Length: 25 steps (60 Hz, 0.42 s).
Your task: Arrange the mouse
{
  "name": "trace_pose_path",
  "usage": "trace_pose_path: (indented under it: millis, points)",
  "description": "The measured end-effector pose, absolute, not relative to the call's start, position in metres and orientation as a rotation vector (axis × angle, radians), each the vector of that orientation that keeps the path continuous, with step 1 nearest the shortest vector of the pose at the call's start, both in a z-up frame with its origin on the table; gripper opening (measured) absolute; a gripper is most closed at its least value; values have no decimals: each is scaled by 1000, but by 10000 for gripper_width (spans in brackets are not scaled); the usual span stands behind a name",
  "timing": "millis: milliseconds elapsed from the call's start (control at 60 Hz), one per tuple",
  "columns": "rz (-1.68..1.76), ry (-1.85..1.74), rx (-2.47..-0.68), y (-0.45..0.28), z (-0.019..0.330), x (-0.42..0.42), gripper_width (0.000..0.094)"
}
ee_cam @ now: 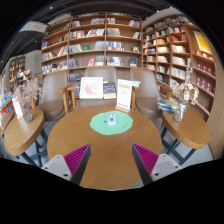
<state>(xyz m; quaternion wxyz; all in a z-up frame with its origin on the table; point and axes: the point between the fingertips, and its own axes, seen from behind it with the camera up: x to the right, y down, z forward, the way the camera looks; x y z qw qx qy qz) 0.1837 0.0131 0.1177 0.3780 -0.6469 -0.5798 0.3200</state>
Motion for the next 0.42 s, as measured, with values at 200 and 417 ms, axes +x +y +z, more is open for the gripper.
trace_pose_path:
  millis: [200,417]
  points:
    - [768,-1524,-1641,5,96,255,854]
    - [767,-1539,-1632,1,89,270,855]
